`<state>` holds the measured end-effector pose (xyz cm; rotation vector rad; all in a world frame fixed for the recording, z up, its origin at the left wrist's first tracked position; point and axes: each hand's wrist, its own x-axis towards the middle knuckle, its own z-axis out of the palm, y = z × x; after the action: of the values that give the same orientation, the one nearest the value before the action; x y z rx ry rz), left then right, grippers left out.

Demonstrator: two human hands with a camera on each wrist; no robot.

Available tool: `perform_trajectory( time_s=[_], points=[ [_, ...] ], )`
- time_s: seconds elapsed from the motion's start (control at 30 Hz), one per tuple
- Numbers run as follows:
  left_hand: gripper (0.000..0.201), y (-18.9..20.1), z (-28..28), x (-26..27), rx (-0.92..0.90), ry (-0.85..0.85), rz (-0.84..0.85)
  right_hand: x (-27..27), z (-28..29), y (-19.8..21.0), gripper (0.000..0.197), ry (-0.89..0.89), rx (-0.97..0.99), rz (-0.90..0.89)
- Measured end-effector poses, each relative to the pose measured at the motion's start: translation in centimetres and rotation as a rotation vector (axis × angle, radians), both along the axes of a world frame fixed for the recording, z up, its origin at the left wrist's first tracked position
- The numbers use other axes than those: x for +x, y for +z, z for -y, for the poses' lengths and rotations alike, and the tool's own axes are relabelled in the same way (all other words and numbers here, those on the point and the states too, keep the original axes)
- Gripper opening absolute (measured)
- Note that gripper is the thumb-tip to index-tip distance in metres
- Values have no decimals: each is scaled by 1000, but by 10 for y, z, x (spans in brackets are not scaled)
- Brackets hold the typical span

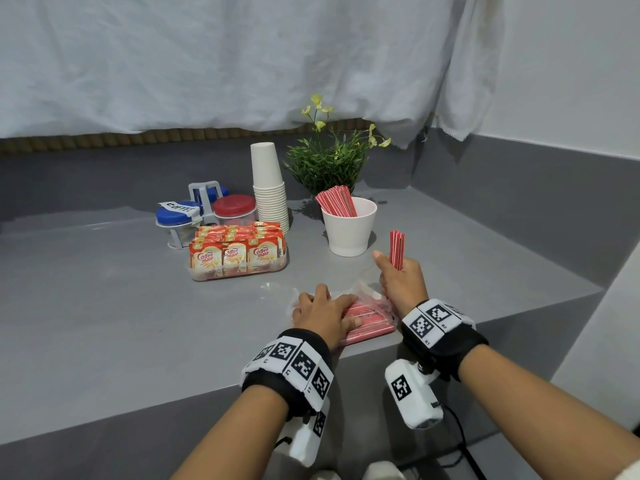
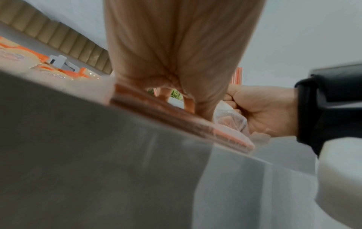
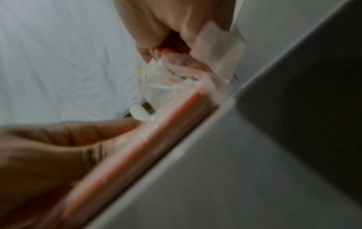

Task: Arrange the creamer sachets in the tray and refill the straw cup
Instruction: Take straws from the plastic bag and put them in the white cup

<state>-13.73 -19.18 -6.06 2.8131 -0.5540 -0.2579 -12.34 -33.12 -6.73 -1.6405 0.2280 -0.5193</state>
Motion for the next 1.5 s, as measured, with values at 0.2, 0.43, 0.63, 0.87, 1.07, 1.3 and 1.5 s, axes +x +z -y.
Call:
perform_trajectory(
  time_s=[0.2, 0.43, 0.63, 0.87, 1.07, 1.3, 1.5],
  points=[
    [44, 26, -3, 10, -76, -40, -71, 15, 4, 39, 41, 29, 2, 65],
    [36, 91, 7, 59, -231, -50, 67, 48, 9, 92, 48, 4, -43, 187],
    [29, 121, 14, 113, -367, 21, 109, 96, 11, 118, 52, -74, -112, 171],
    [44, 110, 20, 173, -358, 188, 144, 149, 6, 109, 43, -46, -269, 41],
    [42, 88, 28, 212, -422, 315, 139, 184, 13, 79, 38, 119, -524, -109],
    [25, 76, 32, 237, -890, 391, -38, 183, 16, 72, 38, 259, -730, -113],
    [30, 76, 27, 238, -1054, 357, -152, 184, 19, 73, 21, 300, -780, -167]
  ],
)
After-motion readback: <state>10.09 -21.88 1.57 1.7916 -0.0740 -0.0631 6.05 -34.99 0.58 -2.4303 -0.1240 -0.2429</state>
